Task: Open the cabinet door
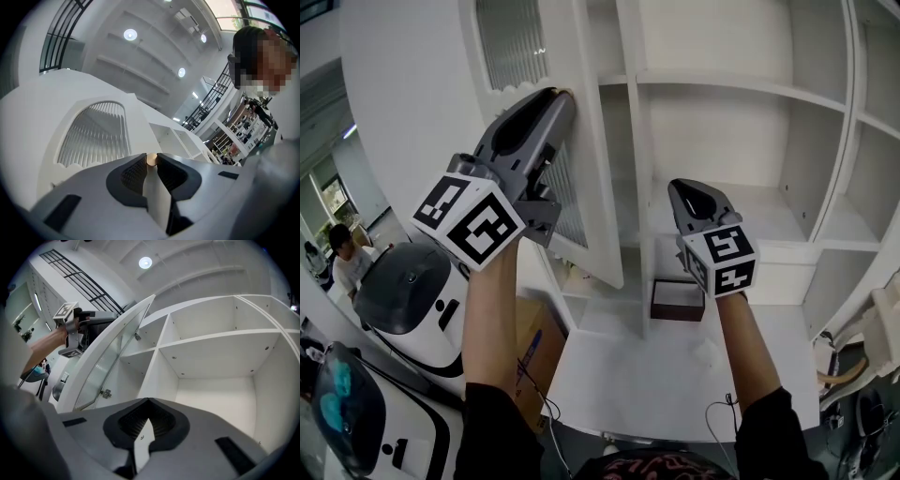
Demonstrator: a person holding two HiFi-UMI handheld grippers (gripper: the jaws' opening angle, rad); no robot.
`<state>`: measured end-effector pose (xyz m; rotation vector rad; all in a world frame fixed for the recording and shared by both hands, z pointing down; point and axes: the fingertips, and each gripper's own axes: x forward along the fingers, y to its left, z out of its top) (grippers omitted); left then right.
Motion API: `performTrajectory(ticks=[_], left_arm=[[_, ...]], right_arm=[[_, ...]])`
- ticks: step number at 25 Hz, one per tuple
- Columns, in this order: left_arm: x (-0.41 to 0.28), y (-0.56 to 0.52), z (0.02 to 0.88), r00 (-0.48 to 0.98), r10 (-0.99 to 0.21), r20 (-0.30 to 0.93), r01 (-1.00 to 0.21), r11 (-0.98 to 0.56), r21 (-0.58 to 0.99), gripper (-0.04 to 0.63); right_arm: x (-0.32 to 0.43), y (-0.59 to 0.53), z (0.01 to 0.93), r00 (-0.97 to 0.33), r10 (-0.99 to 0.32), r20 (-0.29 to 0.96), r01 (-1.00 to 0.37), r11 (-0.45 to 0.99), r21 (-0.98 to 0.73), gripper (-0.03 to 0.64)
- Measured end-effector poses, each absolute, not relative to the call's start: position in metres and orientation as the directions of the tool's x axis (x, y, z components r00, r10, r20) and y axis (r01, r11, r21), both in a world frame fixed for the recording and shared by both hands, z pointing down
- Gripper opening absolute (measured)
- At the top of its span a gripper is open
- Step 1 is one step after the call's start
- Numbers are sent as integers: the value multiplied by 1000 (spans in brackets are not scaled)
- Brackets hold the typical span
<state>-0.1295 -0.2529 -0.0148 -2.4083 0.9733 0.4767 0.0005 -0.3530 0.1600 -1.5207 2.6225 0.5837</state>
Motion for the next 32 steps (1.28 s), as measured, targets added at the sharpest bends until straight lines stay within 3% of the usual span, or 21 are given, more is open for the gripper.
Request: performTrajectory(ticks=[9,32], left_arm=[[-136,-236,-13,737,-480,-476,-640,-721,-265,83],[-344,-149,-23,803,-270,-531,-397,-907,-139,87]], right_arm=[[7,-368,163,-540,-810,-230,-832,472,293,15],[-85,-353,168,-621,-756,-207,-769,536,348,15]])
